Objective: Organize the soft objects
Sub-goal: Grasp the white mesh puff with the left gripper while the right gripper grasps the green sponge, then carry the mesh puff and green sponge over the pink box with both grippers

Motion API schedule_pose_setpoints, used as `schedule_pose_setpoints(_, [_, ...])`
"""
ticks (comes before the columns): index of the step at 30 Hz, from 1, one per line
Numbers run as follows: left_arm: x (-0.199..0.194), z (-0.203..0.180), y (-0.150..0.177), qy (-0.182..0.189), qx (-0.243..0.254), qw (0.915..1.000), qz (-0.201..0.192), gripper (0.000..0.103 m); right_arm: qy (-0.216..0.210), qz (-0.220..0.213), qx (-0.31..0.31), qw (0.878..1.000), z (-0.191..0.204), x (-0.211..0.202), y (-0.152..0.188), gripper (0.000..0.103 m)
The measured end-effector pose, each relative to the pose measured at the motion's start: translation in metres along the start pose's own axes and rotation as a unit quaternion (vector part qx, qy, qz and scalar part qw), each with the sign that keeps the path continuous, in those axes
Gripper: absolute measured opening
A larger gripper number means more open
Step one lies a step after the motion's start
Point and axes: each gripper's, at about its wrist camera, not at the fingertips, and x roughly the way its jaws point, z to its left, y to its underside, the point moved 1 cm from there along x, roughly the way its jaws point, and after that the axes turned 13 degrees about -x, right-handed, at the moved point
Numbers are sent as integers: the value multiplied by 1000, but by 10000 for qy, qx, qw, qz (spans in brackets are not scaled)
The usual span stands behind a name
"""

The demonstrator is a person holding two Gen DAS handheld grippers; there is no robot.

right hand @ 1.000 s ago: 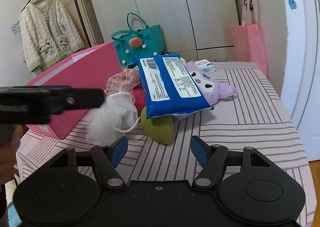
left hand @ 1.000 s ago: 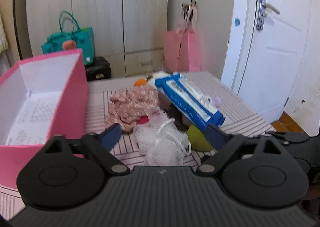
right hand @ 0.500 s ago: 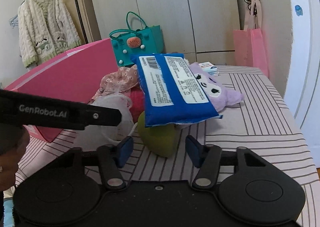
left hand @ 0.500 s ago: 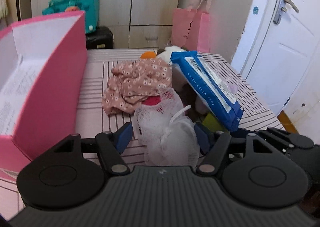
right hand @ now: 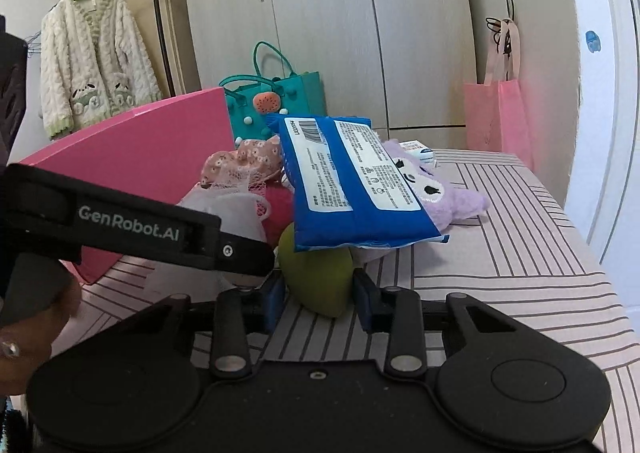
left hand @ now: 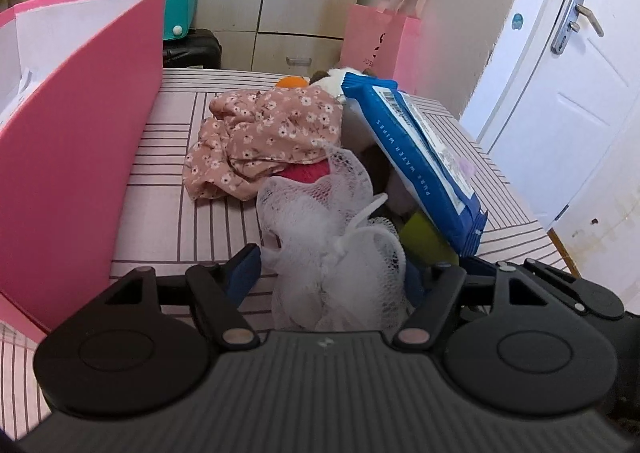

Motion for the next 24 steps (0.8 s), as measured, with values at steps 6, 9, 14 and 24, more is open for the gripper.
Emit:
schedule_pose_setpoints(6, [-5,1,4,119,-16,9999,-68,44,-32,16,-8,10000,-1,-1,0,41])
schedule_pose_setpoints(9, [-10,1,5,163,1,9997,-160,41,-35,-6,81,10000,-2,-2,0,39])
schedule_pose_setpoints(14, [-18,0,6,232,39,9994,-272,40,-43,53,120,9999,-1,-6,-1,39])
schedule_pose_setpoints(24, [-33,3,11,-56,314,9986,-424,39,-672,355,386,9964,-9,-18,-4,39])
